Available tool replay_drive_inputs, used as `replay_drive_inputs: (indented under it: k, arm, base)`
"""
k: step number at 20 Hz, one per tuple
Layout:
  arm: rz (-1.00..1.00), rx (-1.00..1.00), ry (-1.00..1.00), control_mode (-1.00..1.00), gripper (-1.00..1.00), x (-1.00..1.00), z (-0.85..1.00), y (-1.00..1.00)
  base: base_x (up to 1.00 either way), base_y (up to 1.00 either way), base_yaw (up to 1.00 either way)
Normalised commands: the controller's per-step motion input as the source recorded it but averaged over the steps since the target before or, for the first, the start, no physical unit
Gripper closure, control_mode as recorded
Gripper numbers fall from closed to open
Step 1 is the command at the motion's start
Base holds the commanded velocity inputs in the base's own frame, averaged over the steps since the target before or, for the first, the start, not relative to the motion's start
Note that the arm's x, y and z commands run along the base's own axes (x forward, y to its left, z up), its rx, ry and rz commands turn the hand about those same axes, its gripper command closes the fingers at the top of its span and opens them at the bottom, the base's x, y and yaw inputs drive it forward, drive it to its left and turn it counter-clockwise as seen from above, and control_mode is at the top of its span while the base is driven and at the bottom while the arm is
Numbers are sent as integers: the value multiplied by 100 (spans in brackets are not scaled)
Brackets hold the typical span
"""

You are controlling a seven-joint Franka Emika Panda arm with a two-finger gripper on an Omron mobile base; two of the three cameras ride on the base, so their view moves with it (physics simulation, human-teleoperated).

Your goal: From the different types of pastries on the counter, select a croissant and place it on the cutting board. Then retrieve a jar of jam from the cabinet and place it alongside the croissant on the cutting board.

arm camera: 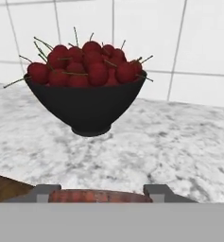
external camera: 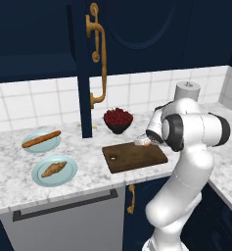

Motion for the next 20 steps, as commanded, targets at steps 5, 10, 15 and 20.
replay_drive_inputs:
  k: [5,10,15,20]
  arm:
    - [0,15,-12,-100,100,-72,0,-50]
    - [0,14,0,-100,100,-38,-19,-34]
    - [0,13,0,-100,-100,-12,-52,-12]
    - [0,8,0,-100,-100,-19,-22,0]
  base:
    - [0,0,0]
    - [0,0,0]
    - [0,0,0]
    - [0,0,0]
